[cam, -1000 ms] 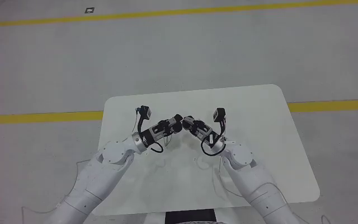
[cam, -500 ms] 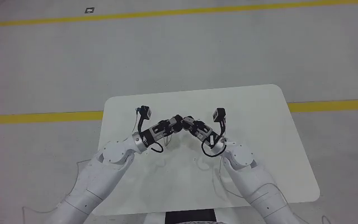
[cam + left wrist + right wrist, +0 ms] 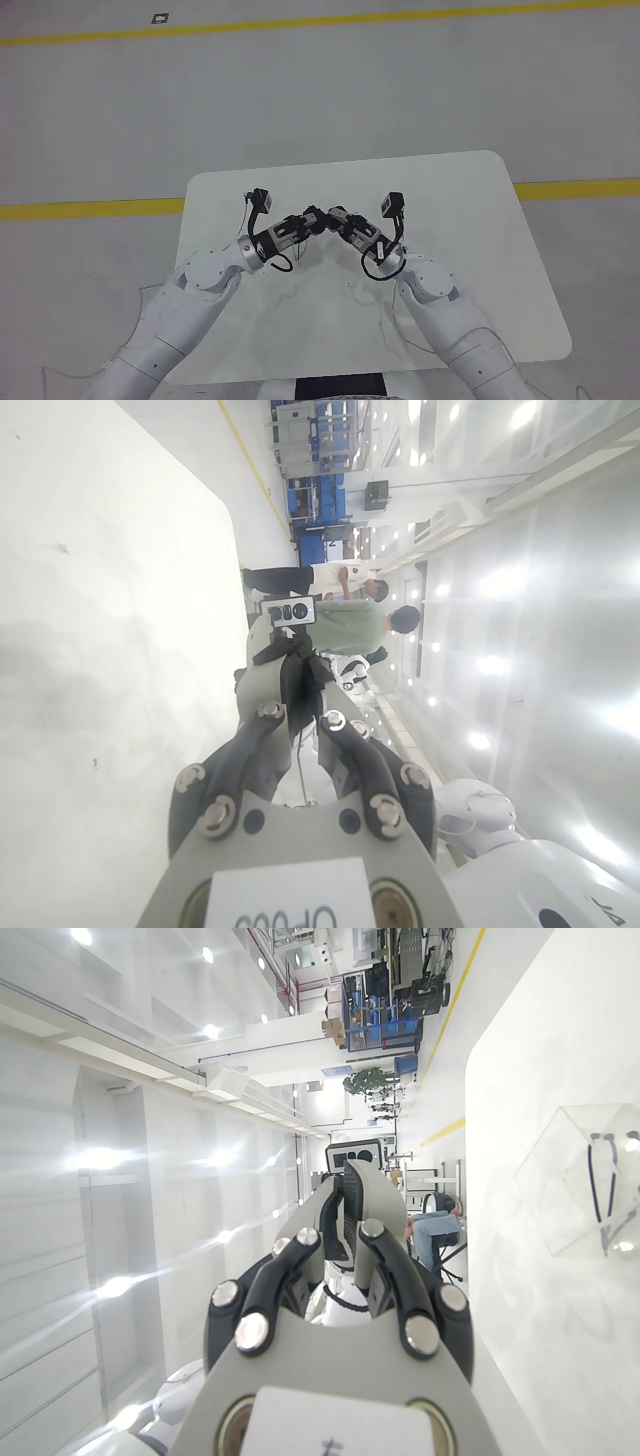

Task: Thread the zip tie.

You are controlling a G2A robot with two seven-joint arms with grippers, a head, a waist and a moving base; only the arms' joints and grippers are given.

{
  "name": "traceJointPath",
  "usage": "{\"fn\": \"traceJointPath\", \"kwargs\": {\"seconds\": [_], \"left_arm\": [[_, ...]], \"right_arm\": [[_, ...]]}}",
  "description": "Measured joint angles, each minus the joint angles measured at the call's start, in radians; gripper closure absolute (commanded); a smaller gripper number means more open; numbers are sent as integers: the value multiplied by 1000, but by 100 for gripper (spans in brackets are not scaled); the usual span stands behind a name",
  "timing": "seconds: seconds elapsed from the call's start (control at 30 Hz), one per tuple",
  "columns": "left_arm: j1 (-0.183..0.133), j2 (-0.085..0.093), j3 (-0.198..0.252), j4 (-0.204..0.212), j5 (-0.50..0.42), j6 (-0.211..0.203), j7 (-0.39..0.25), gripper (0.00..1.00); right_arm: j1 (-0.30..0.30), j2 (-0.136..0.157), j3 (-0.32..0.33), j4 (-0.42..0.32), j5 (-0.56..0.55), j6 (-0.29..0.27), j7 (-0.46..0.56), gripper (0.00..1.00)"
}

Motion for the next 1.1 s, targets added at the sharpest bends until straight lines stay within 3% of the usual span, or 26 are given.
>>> {"fn": "traceJointPath", "kwargs": {"seconds": [0.03,0.07,0.37,0.5,0.87,0.97,1.1], "left_arm": [[0,0,0,1,0,0,-1,100],[1,0,-1,1,1,-1,-1,100],[19,5,-26,-9,4,-6,-20,100],[35,12,-49,-23,-8,-15,-70,100],[32,12,-48,-20,-1,-2,-72,100],[26,16,-65,11,-42,-5,-140,100],[33,31,-118,76,-133,-51,-313,100]], "right_arm": [[0,0,0,-1,1,0,1,80],[-1,1,0,-2,4,-1,3,0],[-5,5,24,4,78,3,36,0],[-4,6,26,5,81,2,38,0],[-4,6,26,5,80,2,38,0],[-6,8,32,7,114,22,63,0],[27,23,64,56,198,71,285,0]]}}
